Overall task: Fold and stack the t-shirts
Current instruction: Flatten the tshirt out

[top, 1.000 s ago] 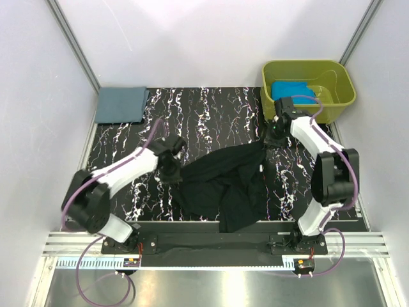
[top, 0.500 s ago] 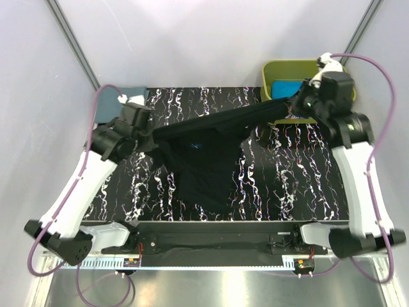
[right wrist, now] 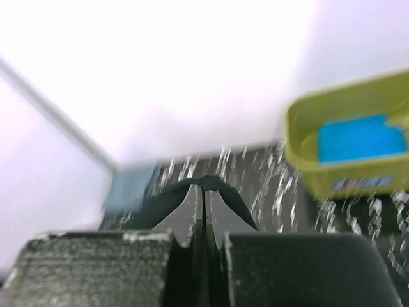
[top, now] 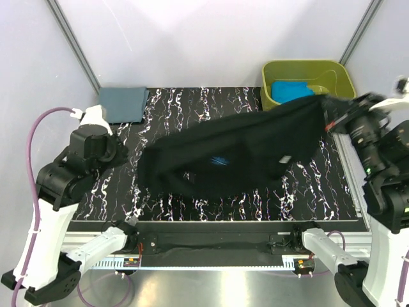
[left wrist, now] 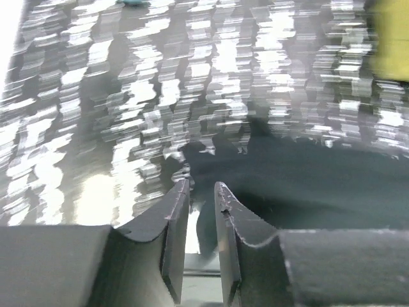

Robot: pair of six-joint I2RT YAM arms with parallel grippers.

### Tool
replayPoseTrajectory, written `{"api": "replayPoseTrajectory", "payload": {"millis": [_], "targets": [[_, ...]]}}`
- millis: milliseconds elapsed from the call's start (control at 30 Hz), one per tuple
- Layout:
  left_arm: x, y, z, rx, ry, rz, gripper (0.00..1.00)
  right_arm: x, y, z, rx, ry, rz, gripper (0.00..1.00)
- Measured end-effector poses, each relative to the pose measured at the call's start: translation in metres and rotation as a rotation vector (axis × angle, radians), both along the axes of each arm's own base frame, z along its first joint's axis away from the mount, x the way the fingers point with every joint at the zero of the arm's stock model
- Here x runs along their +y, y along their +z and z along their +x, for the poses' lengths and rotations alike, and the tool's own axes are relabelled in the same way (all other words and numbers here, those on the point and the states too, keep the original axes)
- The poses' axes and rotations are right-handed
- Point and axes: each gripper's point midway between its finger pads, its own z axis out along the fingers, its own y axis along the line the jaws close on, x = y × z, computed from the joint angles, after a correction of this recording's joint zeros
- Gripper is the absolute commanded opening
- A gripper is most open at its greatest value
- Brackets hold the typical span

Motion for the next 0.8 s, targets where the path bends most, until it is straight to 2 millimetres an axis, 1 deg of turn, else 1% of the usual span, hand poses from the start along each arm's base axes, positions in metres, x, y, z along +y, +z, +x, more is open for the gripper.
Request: {"api": "replayPoseTrajectory", "payload": {"millis": [33,67,100,133,167,233,267,300,333,367,400,433,467,500,567,633,700,767,800], "targets": [[0.011,-0.006,-0.004,0.02,0.032,0.037,0.23,-0.007,0.011,0.004,-0.026,-0.039,0.014,0.0],[0.019,-0.011,-0.006,0.04,0.058,0.069,0.0,-0.011,0.02,0.007,-0.047,-0.063,0.025,0.0],[0.023,-0.017,-0.007,0.06,0.067,0.091,0.0,-0.014,0.03,0.012,-0.068,-0.082,0.038,0.0],[0.026,-0.024,-0.008,0.088,0.068,0.124,0.0,-0.015,0.034,0.017,-0.077,-0.091,0.045,0.0],[0.028,-0.031,-0.008,0.12,0.068,0.155,0.0,-0.014,0.038,0.023,-0.083,-0.094,0.049,0.0],[0.028,-0.042,-0.003,0.173,0.066,0.199,0.0,-0.013,0.038,0.037,-0.076,-0.1,0.053,0.0],[0.028,-0.046,-0.001,0.19,0.064,0.213,0.02,-0.012,0.036,0.046,-0.064,-0.1,0.054,0.0],[0.026,-0.049,0.004,0.207,0.057,0.225,0.24,-0.01,0.034,0.054,-0.052,-0.098,0.056,0.0],[0.021,-0.053,0.008,0.217,0.036,0.229,0.33,-0.009,0.031,0.062,-0.041,-0.096,0.057,0.0],[0.013,-0.057,0.013,0.221,0.003,0.211,0.44,-0.007,0.03,0.07,-0.035,-0.091,0.062,0.0],[0.005,-0.061,0.015,0.226,-0.035,0.195,0.59,-0.004,0.027,0.079,-0.022,-0.086,0.064,0.0],[-0.006,-0.066,0.016,0.233,-0.082,0.162,0.66,-0.003,0.023,0.086,-0.009,-0.085,0.066,0.0],[-0.024,-0.074,0.019,0.231,-0.144,0.102,0.69,-0.001,0.019,0.093,0.007,-0.082,0.066,0.0],[-0.035,-0.081,0.019,0.235,-0.19,0.063,0.71,0.0,0.014,0.098,0.02,-0.081,0.067,0.0],[-0.061,-0.103,0.018,0.268,-0.284,-0.025,0.71,0.001,0.007,0.103,0.039,-0.079,0.067,0.0],[-0.086,-0.128,0.012,0.335,-0.368,-0.087,0.71,0.001,0.006,0.102,0.04,-0.078,0.07,0.0],[-0.115,-0.152,0.009,0.412,-0.458,-0.13,0.71,0.001,0.003,0.098,0.04,-0.076,0.078,0.0],[-0.148,-0.167,0.008,0.452,-0.553,-0.151,0.77,0.002,0.0,0.093,0.043,-0.069,0.085,0.0],[-0.161,-0.171,0.007,0.455,-0.59,-0.155,0.79,0.002,0.0,0.091,0.045,-0.066,0.092,0.0]]}}
